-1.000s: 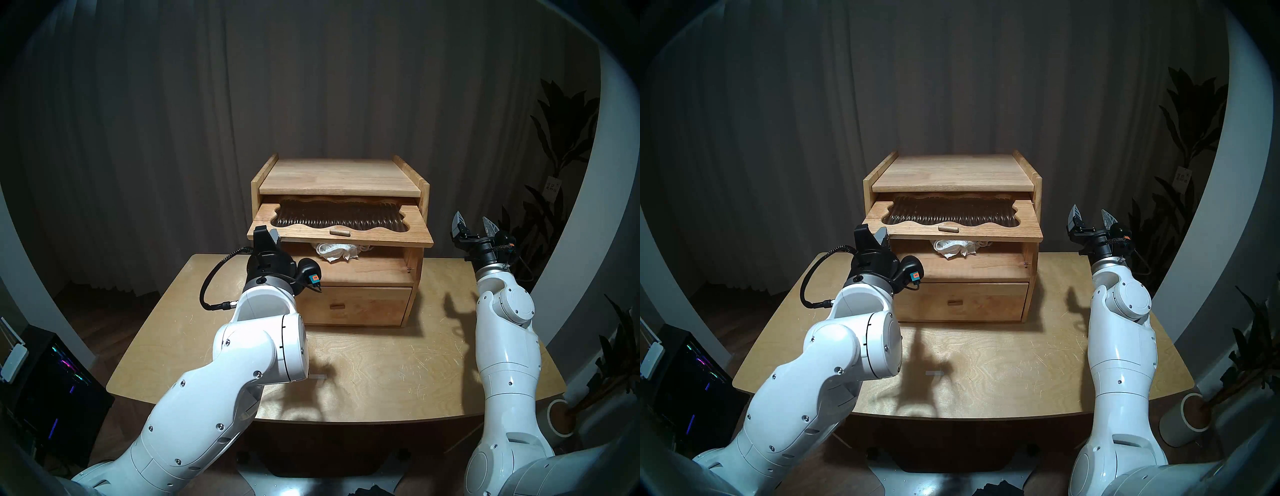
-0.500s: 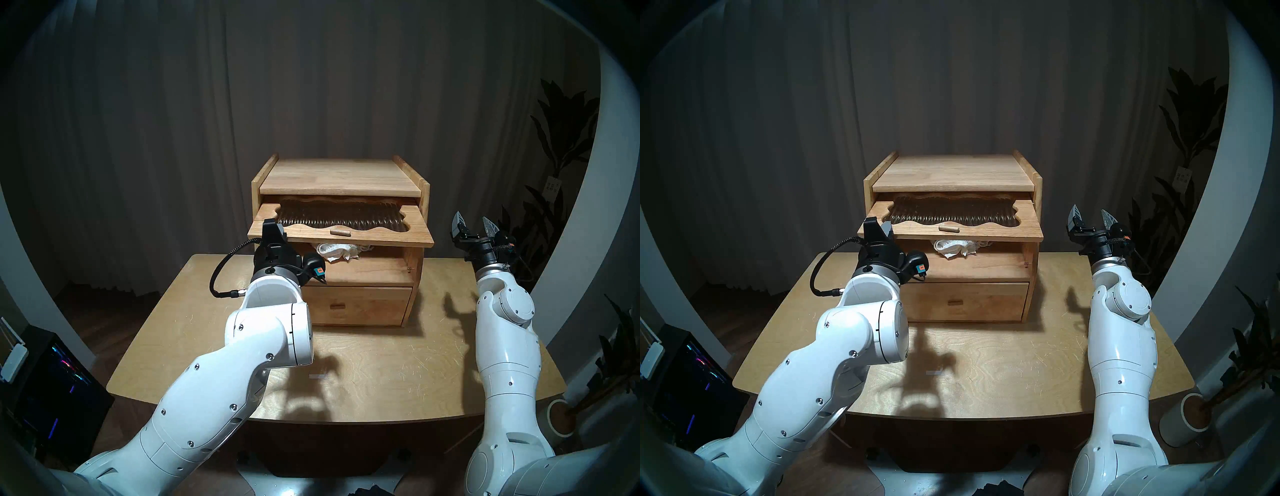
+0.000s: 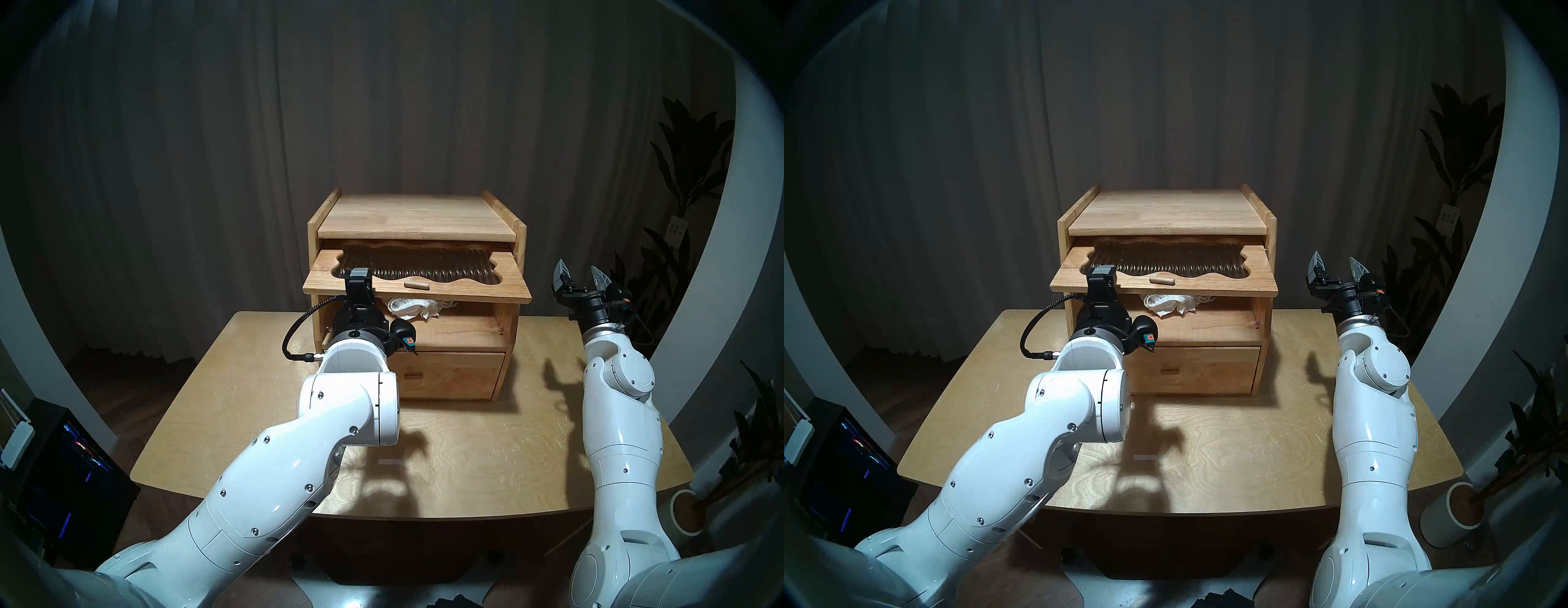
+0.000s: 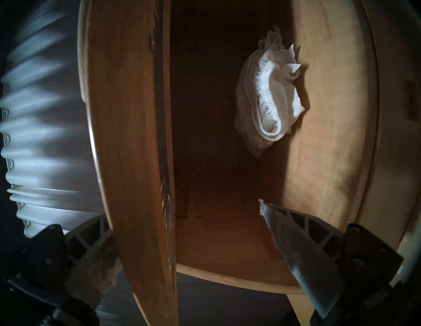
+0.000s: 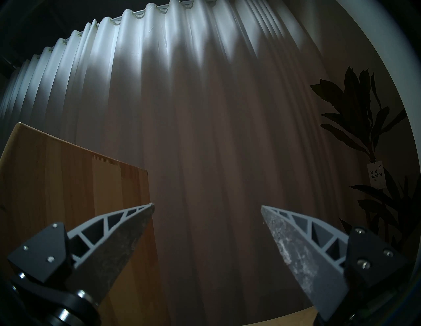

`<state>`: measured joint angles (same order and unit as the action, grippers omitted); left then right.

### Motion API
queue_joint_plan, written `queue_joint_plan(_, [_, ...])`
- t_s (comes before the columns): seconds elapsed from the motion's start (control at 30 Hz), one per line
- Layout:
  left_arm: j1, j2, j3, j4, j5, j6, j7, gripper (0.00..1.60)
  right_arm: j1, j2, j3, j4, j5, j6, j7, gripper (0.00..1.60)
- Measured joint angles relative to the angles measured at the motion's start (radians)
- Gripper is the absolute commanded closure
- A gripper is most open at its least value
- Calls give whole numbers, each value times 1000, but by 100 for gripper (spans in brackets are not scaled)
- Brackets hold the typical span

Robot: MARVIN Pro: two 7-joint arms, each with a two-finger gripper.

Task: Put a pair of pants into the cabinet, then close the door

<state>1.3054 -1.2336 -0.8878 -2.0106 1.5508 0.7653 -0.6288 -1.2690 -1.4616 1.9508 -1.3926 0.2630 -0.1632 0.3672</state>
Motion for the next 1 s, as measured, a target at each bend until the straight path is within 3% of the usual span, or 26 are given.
queue_joint_plan(0.2, [-36, -5, -19, 35, 10, -14, 5, 5, 0, 1, -1, 0, 1, 0, 0, 0])
queue_joint_plan(0.27, [-48, -9, -23, 47, 11, -21, 6, 86, 0, 1, -1, 0, 2, 0, -1, 0])
queue_joint_plan(0.3, [-53, -10, -25, 53, 11, -24, 7, 140, 0, 1, -1, 0, 2, 0, -1, 0])
queue_joint_plan(0.33, [-57, -12, -26, 58, 10, -28, 8, 160, 0, 1, -1, 0, 2, 0, -1, 0])
queue_joint_plan(0.67, [-54, -25, -49, 47, -39, -37, 39, 160, -1, 3, -3, 0, 3, -1, -3, 0])
queue_joint_plan(1.0, [20, -22, -40, -36, -66, -13, 65, 160, -2, 4, -5, 0, 5, -1, -4, 0])
